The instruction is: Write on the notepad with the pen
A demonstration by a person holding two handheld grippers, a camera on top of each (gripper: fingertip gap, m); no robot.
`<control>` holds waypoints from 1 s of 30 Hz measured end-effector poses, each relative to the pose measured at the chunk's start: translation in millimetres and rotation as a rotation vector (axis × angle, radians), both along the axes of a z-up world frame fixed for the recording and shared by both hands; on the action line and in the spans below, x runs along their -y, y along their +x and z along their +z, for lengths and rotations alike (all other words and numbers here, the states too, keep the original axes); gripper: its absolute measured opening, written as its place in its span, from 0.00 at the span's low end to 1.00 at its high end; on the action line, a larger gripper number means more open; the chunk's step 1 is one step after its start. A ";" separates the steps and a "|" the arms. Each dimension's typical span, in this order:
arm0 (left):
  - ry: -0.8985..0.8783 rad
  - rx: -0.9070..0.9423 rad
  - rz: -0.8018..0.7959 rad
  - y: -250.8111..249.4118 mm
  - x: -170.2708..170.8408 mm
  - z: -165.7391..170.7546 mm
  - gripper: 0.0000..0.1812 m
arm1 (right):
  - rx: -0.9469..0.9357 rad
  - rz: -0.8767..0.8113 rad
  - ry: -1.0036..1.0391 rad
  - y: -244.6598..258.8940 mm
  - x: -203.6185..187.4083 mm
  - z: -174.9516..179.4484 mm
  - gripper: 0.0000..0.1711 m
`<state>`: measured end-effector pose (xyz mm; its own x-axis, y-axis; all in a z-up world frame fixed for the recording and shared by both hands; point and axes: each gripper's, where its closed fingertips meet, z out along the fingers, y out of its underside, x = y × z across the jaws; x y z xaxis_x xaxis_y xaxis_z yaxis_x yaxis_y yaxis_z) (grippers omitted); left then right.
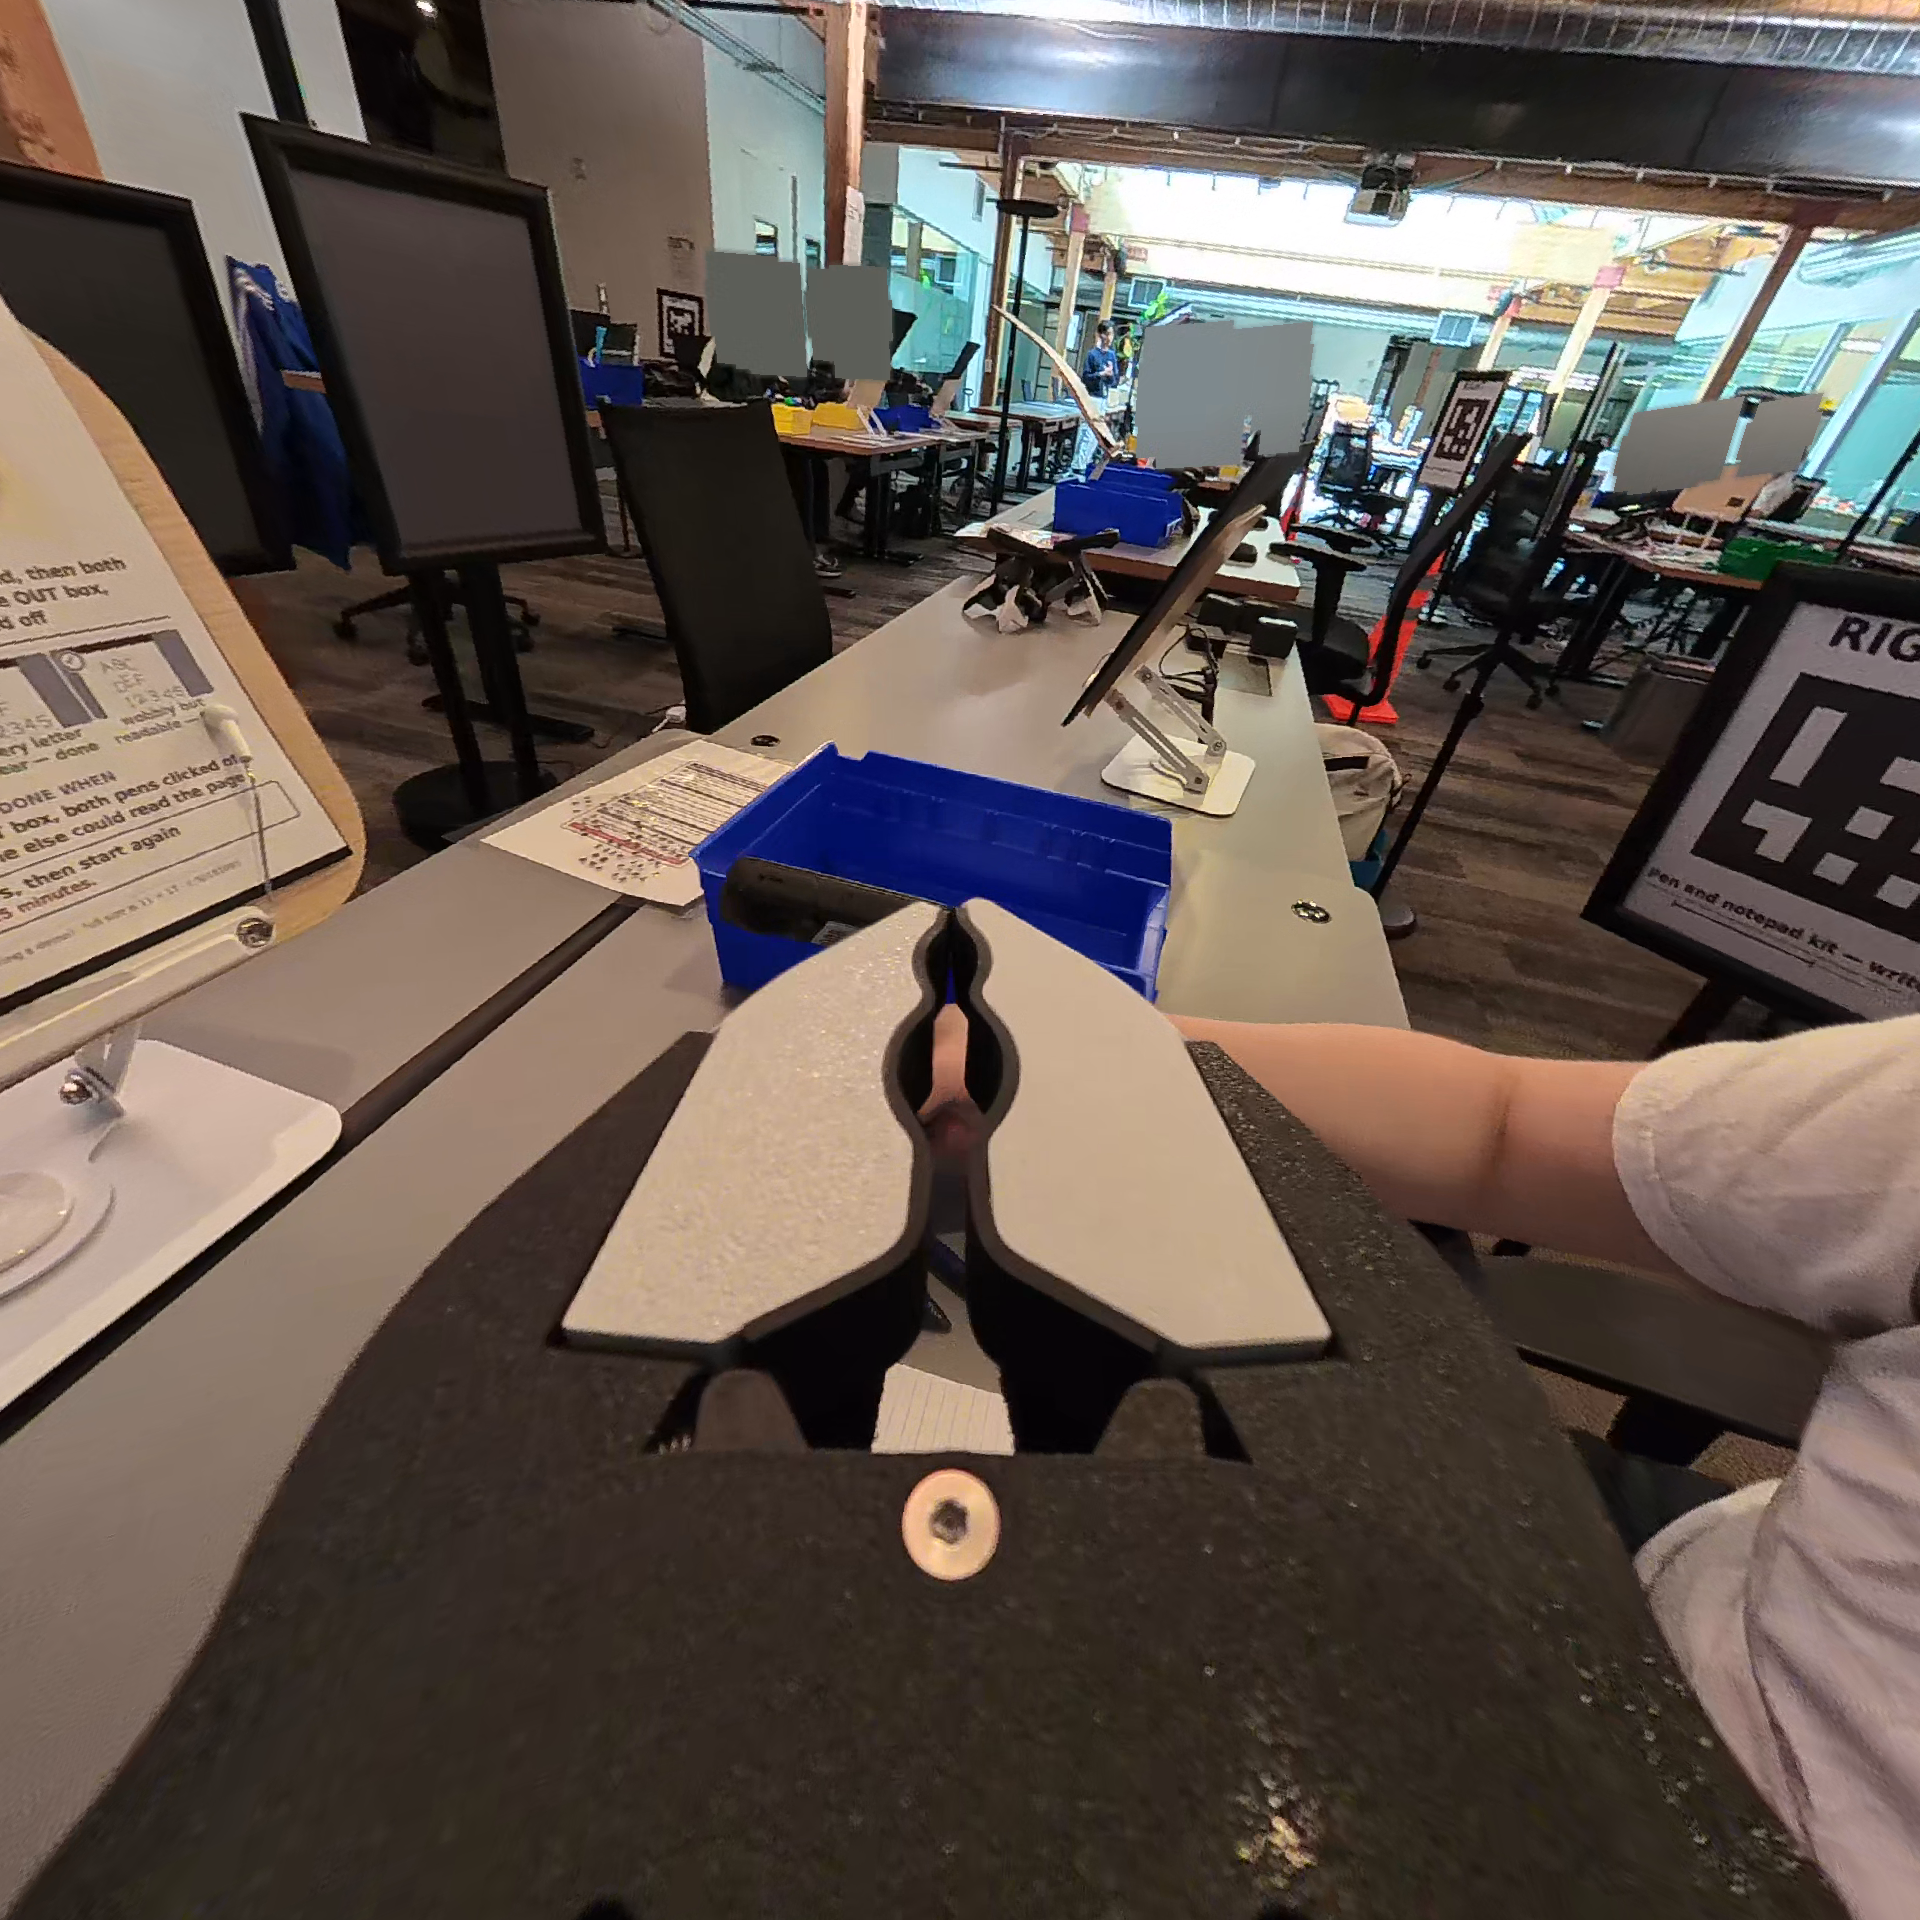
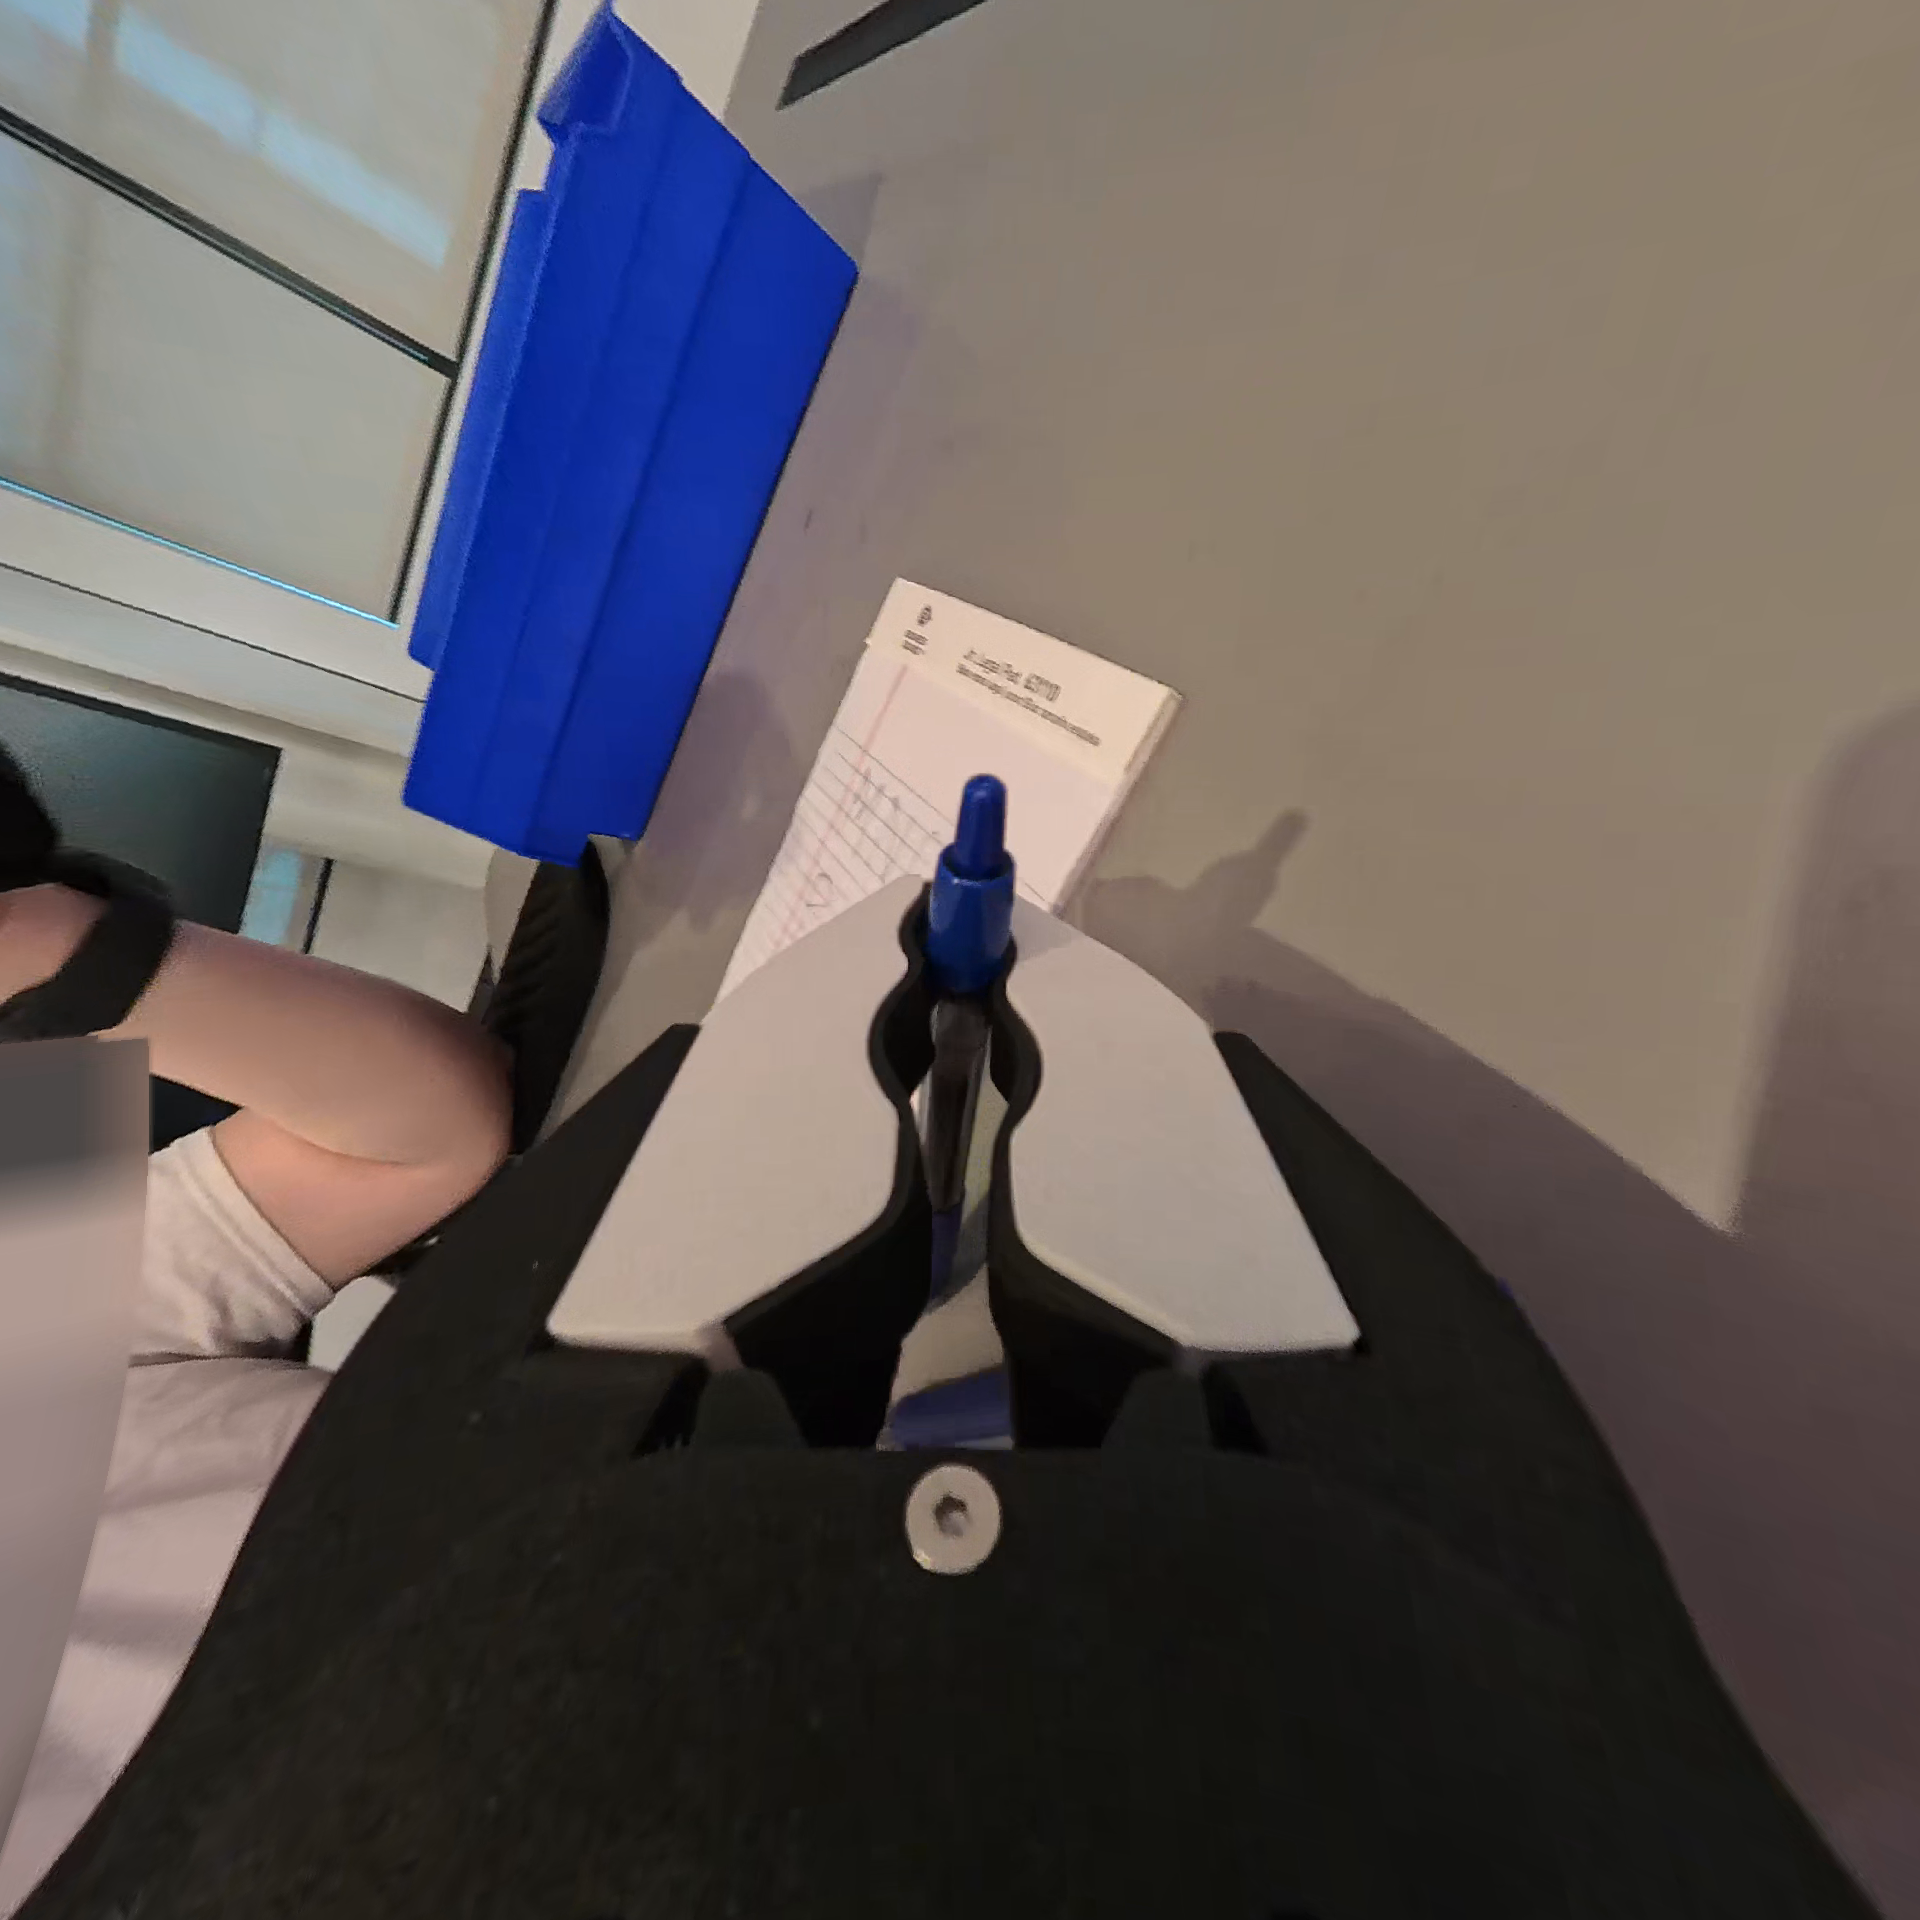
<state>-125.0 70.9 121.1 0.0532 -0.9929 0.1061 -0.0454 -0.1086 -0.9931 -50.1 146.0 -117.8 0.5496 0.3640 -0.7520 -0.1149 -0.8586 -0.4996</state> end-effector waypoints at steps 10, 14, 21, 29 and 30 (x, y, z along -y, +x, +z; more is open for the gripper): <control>0.046 -0.058 -0.068 9.4 23.1 -4.3 0.00 | 0.106 -0.050 -0.007 11.3 -3.7 -15.6 0.14; 0.039 -0.058 -0.063 8.9 21.5 -4.1 0.00 | 0.129 -0.040 -0.007 12.8 -2.7 -14.9 0.19; 0.031 -0.074 -0.070 9.2 22.2 -6.3 0.00 | 0.271 -0.016 -0.025 23.3 -4.6 -18.3 0.28; 0.046 -0.120 -0.061 14.7 22.8 -14.4 0.00 | 0.385 0.077 -0.115 25.7 -4.1 -22.7 0.33; 0.047 -0.123 -0.059 15.0 22.1 -15.1 0.00 | 0.396 0.090 -0.119 26.0 -3.1 -22.8 0.33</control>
<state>-110.0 48.8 106.0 0.0041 -0.9984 0.0558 -0.1721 -0.0557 -0.9835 -24.1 149.0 -140.6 0.7745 0.3469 -0.5290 0.1440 -0.9109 -0.3866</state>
